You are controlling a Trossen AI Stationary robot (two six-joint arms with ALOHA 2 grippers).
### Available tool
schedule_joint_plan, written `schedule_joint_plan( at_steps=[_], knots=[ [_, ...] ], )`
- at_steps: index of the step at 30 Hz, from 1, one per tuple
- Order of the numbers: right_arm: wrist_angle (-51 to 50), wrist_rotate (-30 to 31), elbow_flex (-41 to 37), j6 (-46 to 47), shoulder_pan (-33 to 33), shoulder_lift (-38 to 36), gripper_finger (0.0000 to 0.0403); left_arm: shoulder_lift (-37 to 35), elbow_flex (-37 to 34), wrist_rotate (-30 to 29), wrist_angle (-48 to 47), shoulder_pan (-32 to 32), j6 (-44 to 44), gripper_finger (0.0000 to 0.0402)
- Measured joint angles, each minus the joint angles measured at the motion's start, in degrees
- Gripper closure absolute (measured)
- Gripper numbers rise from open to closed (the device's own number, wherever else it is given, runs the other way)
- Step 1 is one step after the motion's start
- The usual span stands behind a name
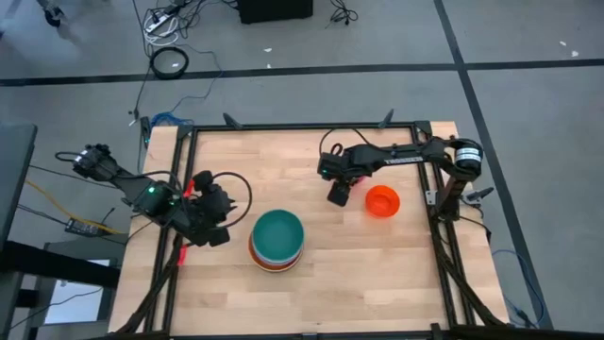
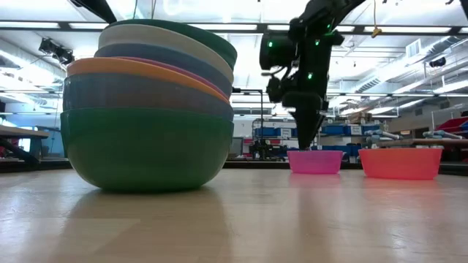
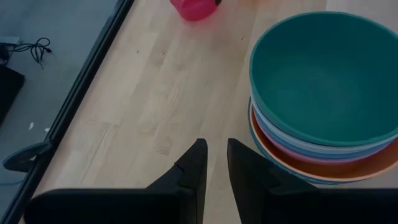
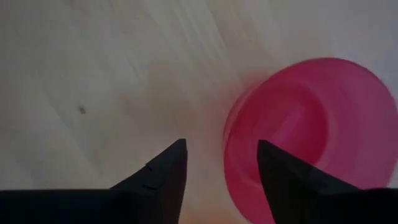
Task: Nest bowls inside each other
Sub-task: Stack the red bowl on top of the dark green bowl
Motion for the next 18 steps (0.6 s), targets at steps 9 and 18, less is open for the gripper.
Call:
schedule_joint_plan(
  at_steps=[9, 18],
  knots=[
    [2.6, 0.0, 0.0, -0.6, -1.1, 5.0, 0.0198, 0.0, 0.0, 0.0, 0.0, 0.0, 0.0, 0.0329],
    [2.6, 0.3, 0.0, -2.1, -2.2, 6.7, 0.0338, 0.0, 0.0, 0.0, 0.0, 0.0, 0.0, 0.0329]
  ],
)
